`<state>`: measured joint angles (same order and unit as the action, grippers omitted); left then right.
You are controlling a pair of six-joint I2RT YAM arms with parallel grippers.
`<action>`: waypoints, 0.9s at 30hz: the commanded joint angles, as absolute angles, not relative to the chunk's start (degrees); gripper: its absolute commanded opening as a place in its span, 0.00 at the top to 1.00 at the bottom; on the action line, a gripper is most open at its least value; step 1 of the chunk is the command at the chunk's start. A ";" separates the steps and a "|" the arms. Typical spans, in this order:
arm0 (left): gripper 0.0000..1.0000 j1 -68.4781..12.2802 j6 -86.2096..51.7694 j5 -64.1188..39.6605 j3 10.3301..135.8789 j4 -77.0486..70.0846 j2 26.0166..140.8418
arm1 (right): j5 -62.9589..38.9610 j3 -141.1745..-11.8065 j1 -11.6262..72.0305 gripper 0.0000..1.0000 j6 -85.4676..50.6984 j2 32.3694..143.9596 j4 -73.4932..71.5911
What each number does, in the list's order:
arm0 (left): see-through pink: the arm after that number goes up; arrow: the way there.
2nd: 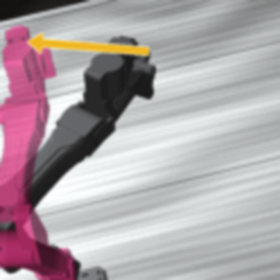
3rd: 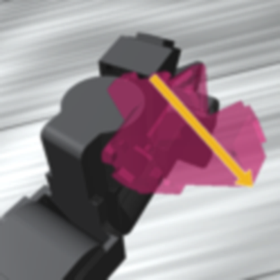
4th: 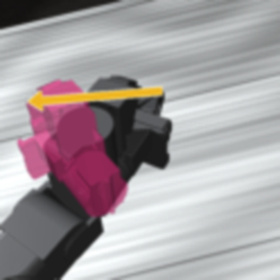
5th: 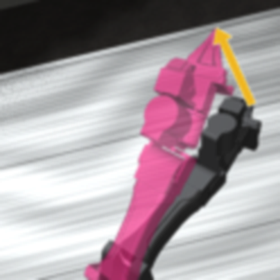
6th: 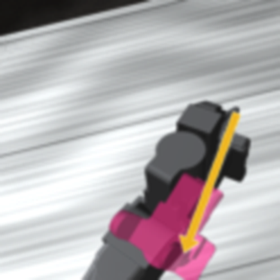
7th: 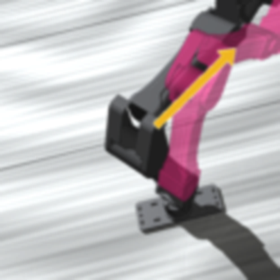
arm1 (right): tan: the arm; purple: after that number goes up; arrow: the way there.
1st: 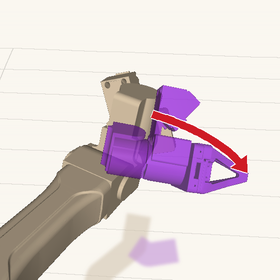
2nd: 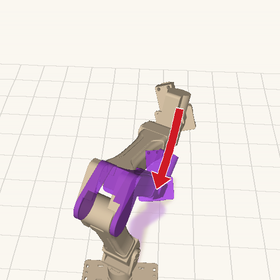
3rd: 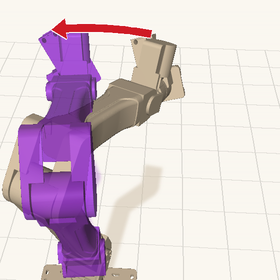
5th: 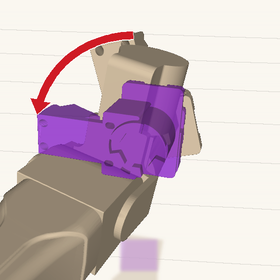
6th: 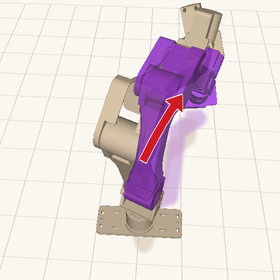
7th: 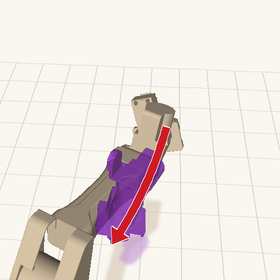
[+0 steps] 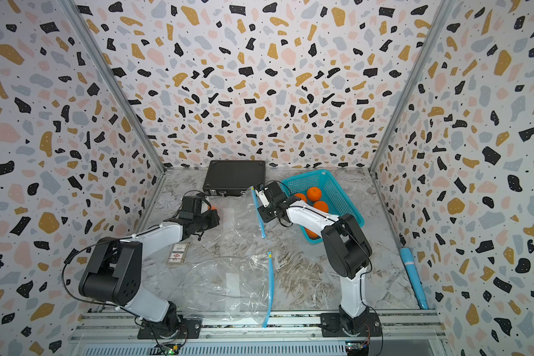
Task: Open the zip-top bag and take out the orange
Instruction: Adjust the basket at the center of the board, then pick up the orange from the zipper food storage bag.
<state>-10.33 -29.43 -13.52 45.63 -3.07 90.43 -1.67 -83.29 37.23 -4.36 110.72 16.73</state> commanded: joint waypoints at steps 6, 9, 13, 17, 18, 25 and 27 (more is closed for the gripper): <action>1.00 -7.26 -35.37 -25.52 39.49 -14.69 87.95 | -9.01 -92.41 34.37 0.54 -2.81 116.38 20.42; 1.00 -7.12 -34.63 -24.37 39.06 -12.18 85.01 | -10.63 -93.88 33.49 0.59 -2.45 117.51 21.43; 1.00 -7.12 -35.67 -25.01 37.48 -13.86 84.21 | -15.60 -96.80 32.89 0.60 -0.79 119.67 21.58; 1.00 -7.12 -36.52 -26.79 36.88 -16.30 85.17 | -25.38 -102.29 32.35 0.65 -1.24 124.41 24.43; 1.00 -7.12 -36.81 -26.91 36.36 -17.33 85.18 | -27.05 -101.97 32.35 0.65 -2.04 124.75 23.41; 1.00 -7.12 -36.48 -26.74 35.72 -17.16 85.18 | -35.99 -102.24 32.40 0.65 -1.51 125.71 22.17; 0.86 -7.10 -36.94 -27.18 35.90 -17.57 85.84 | -40.54 -100.76 32.35 0.65 -3.32 125.75 19.07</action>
<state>-7.18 -36.47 -25.89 36.27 -14.41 85.06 -32.36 -100.33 32.21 -2.17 126.08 20.99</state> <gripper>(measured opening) 0.090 0.353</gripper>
